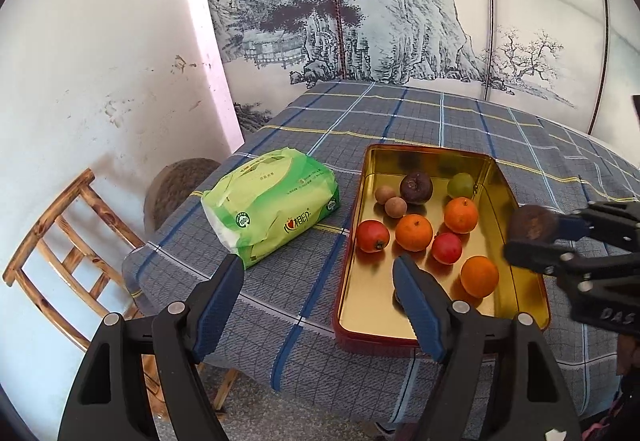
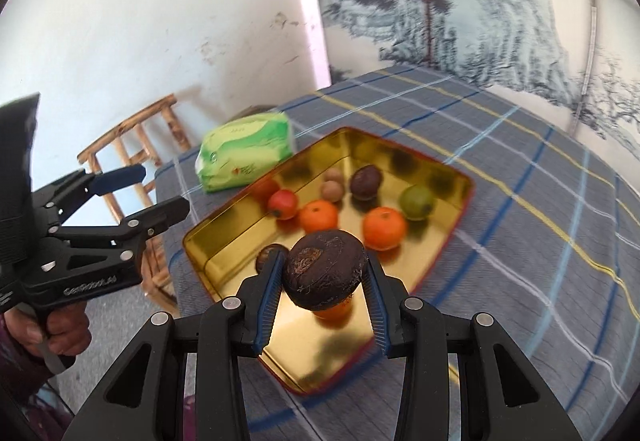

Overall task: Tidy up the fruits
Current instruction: 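Carry the mangosteen into the tin and release it with the right tool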

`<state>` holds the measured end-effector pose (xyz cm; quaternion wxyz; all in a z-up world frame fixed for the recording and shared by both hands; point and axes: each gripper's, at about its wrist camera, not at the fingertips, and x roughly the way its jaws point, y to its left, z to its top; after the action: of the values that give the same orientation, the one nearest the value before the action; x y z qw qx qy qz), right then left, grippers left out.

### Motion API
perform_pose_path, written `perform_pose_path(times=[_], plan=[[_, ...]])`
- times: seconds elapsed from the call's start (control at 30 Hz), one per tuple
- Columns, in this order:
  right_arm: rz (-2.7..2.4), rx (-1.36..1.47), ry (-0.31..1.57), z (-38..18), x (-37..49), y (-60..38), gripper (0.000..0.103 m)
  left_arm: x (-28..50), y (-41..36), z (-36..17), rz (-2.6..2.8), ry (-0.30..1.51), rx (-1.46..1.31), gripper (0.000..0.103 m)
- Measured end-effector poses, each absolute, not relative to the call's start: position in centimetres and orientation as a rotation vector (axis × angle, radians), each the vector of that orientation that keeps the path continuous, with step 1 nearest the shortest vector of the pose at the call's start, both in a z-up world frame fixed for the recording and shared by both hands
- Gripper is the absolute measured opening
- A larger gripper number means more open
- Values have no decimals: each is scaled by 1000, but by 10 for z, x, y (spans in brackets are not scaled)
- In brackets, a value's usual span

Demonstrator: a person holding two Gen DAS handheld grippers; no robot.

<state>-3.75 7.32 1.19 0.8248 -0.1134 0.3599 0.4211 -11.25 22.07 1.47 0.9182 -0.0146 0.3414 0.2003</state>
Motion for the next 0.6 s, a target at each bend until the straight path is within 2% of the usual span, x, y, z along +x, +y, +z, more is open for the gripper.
perform_pose_path(times=[0.17, 0.6], plan=[[914, -269, 801, 0, -29, 116, 41, -115, 220, 17, 410, 690, -5, 77], [907, -310, 853, -21, -13, 154, 41, -113, 220, 17, 410, 683, 15, 79]])
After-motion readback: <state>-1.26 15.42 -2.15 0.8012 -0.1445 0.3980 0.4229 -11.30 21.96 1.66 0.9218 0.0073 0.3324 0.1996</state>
